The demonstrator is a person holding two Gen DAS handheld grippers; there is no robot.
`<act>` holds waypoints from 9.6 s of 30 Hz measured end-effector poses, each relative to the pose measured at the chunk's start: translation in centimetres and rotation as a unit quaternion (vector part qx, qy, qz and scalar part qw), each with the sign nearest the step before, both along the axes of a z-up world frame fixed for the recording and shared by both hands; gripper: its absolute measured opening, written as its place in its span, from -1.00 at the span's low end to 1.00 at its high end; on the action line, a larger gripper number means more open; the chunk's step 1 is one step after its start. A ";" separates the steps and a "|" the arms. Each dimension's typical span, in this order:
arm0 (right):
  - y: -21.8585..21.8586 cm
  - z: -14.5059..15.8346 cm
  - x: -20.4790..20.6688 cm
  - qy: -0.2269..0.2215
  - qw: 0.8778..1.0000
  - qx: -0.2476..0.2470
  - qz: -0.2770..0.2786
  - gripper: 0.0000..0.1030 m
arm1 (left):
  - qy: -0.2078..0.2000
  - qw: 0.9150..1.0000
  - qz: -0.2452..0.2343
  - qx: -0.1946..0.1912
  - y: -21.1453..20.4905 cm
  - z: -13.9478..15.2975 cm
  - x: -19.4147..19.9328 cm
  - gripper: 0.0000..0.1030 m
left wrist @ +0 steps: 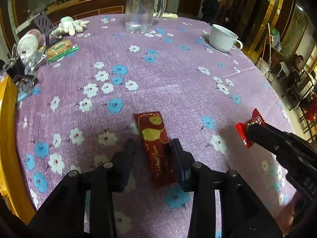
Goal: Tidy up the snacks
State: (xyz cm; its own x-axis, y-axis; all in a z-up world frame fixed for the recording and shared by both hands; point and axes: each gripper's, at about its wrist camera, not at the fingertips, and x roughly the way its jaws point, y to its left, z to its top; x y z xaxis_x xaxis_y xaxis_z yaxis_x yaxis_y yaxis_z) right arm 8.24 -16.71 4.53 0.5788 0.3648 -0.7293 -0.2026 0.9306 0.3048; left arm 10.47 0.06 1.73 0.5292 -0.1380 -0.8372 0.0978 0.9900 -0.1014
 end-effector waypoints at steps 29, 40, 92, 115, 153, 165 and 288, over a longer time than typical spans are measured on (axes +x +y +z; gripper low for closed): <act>0.6 0.6 -0.5 -0.022 0.999 0.019 0.026 -0.63 | -0.072 0.997 0.021 -0.012 2.4 2.6 -1.5 -0.63; -0.5 -0.7 0.4 -0.004 0.999 0.033 0.006 -0.63 | -0.111 0.992 0.028 -0.050 3.9 5.8 -3.7 -0.63; 28.8 3.7 -5.6 -0.014 0.962 0.036 0.269 -0.65 | -0.144 0.951 0.256 -0.094 29.3 1.9 -17.5 -0.62; 31.9 0.3 -8.1 -0.023 0.950 0.014 0.310 -0.65 | -0.123 0.965 0.227 -0.051 27.7 1.3 -16.1 -0.61; 33.3 -1.1 -9.9 -0.061 0.943 -0.048 0.323 -0.64 | -0.109 0.967 0.227 -0.034 27.1 0.9 -15.6 -0.61; 33.3 -1.2 -10.6 -0.084 0.940 -0.066 0.324 -0.60 | -0.109 0.967 0.227 -0.033 27.1 0.9 -15.6 -0.61; 30.4 -0.8 -9.6 -0.098 0.947 -0.065 0.298 0.12 | -0.071 0.958 0.274 0.037 27.0 0.9 -13.2 0.44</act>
State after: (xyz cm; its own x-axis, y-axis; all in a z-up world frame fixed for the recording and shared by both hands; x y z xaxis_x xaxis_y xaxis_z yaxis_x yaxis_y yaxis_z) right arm -1.33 13.66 3.76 0.4263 0.5842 -0.6906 -0.7449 0.6599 0.0984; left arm -2.75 27.01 2.59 0.6138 0.2501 -0.7488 -0.4322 0.9002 -0.0536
